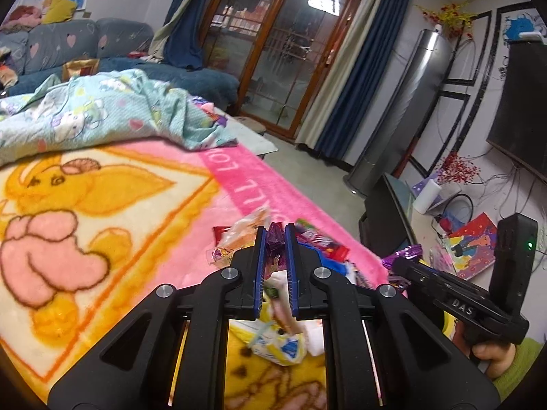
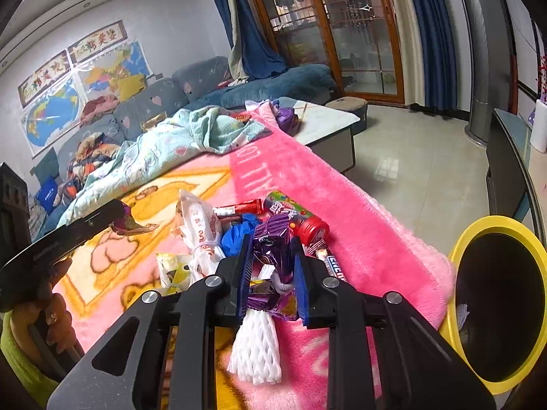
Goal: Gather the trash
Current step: 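Close the left gripper on a purple candy wrapper while the right gripper grasps another purple wrapper, then carry both purple wrappers in the left and right grippers over the yellow bin, then open the left gripper over the bin while the right gripper drops its wrapper in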
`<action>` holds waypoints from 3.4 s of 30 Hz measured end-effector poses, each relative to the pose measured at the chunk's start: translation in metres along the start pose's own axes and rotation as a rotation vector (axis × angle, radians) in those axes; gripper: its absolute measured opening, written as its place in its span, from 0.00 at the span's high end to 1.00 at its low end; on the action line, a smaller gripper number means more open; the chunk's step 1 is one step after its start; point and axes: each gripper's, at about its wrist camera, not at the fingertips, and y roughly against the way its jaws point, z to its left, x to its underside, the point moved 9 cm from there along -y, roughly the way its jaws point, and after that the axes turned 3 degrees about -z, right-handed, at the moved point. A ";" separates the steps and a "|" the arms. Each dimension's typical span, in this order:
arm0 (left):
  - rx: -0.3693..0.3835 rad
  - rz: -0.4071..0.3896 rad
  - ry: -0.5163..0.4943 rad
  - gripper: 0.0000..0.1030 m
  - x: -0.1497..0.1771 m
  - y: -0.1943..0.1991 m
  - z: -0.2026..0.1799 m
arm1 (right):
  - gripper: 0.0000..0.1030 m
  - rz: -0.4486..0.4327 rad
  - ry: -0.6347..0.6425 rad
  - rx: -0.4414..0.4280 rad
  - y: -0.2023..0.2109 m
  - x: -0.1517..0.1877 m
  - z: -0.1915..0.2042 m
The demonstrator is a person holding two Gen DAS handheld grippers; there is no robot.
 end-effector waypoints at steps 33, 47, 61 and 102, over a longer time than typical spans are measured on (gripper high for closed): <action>0.251 0.053 -0.233 0.94 0.031 -0.004 -0.152 | 0.79 -0.168 -0.176 0.093 0.071 -0.035 -0.087; 0.351 0.096 -0.316 0.94 0.056 -0.016 -0.202 | 0.79 -0.209 -0.309 0.211 0.104 -0.026 -0.162; 0.439 0.145 -0.357 0.94 0.076 -0.038 -0.246 | 0.79 -0.224 -0.438 0.291 0.128 -0.005 -0.220; 0.566 0.339 -0.413 0.93 0.158 -0.135 -0.326 | 0.77 -0.159 -0.654 0.377 0.120 0.057 -0.322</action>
